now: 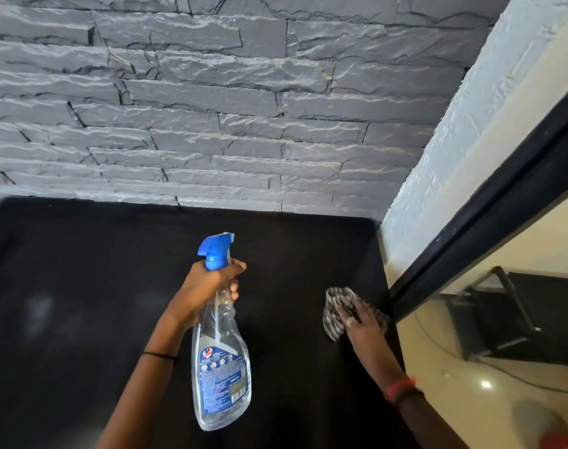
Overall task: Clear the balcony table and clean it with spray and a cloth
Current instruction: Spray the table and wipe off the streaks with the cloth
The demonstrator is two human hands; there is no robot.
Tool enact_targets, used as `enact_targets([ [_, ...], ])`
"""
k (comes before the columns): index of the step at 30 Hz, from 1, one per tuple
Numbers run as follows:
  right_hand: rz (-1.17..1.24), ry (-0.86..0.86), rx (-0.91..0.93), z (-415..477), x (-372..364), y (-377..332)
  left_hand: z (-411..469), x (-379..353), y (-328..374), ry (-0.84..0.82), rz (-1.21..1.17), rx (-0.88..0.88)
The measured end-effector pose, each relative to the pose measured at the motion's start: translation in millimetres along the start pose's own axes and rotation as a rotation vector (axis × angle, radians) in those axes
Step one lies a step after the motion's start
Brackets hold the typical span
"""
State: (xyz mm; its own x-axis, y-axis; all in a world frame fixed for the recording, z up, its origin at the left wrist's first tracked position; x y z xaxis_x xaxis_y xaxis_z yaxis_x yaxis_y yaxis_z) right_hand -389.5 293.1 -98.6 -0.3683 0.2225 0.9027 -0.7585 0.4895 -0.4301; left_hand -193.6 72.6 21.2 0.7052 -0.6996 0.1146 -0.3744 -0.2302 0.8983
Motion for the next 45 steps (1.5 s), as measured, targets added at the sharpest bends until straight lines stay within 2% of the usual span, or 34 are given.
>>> enact_targets([
  [2, 0.024, -0.061, 0.013, 18, -19, -29, -15, 6, -7, 0.030, -0.008, 0.003],
  [5, 0.046, -0.126, 0.164, 15, -52, -100, -36, 14, -19, 0.065, -0.034, 0.017],
  [10, 0.065, -0.217, 0.439, -91, -90, -182, -68, 30, -34, 0.126, -0.042, 0.007],
  [13, 0.068, -0.229, 0.508, -166, -101, -169, -82, 40, -39, 0.139, -0.041, 0.002],
  [14, 0.045, -0.283, 0.502, -187, -108, -157, -86, 44, -39, 0.145, -0.048, -0.004],
  [16, -0.014, -0.388, 0.342, -214, -121, -109, -92, 53, -40, 0.155, -0.052, -0.017],
  [17, -0.011, -0.377, 0.254, -228, -122, -78, -97, 58, -41, 0.151, -0.045, -0.027],
  [18, -0.029, -0.250, 0.266, -237, -117, -54, -99, 61, -40, 0.146, -0.034, -0.037],
  [19, -0.083, -0.161, 0.189, -239, -125, -11, -104, 66, -41, 0.139, -0.026, -0.047],
  [20, -0.058, -0.118, 0.153, -237, -118, 13, -109, 71, -41, 0.134, -0.023, -0.055],
  [22, 0.029, -0.233, -0.025, -228, -95, 21, -123, 84, -45, 0.120, -0.021, -0.064],
  [23, 0.060, -0.207, -0.022, -222, -78, 17, -129, 91, -48, 0.113, -0.020, -0.065],
  [26, 0.151, 0.044, -0.047, -205, -40, -15, -154, 116, -62, 0.114, -0.018, -0.059],
  [29, 0.200, 0.002, -0.048, -166, -70, -76, -186, 142, -84, 0.128, 0.000, -0.044],
  [32, 0.216, -0.063, 0.164, -137, -107, -188, -216, 166, -108, 0.153, 0.018, -0.014],
  [34, 0.212, -0.149, 0.197, -144, -131, -265, -235, 186, -124, 0.178, 0.029, 0.014],
  [37, 0.244, -0.222, 0.263, -187, -161, -330, -256, 216, -143, 0.203, 0.038, 0.021],
  [41, 0.240, -0.150, 0.318, -254, -166, -307, -276, 248, -162, 0.241, 0.018, 0.029],
  [45, 0.216, -0.105, 0.131, -291, -144, -216, -291, 276, -169, 0.278, -0.013, 0.019],
])
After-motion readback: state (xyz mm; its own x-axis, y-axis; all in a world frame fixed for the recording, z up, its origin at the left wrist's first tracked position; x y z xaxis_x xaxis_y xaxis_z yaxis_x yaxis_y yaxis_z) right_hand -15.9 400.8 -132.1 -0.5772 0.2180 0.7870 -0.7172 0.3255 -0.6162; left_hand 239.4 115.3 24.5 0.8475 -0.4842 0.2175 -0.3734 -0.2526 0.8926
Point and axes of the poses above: each hand's wrist, its own z-axis towards the middle knuckle, its own x-axis out of the back of the hand, y = z × x, the point moved 9 cm from there along z, towards the middle knuckle, and after that the axes turned 7 degrees about z, right-handed, at the moved point
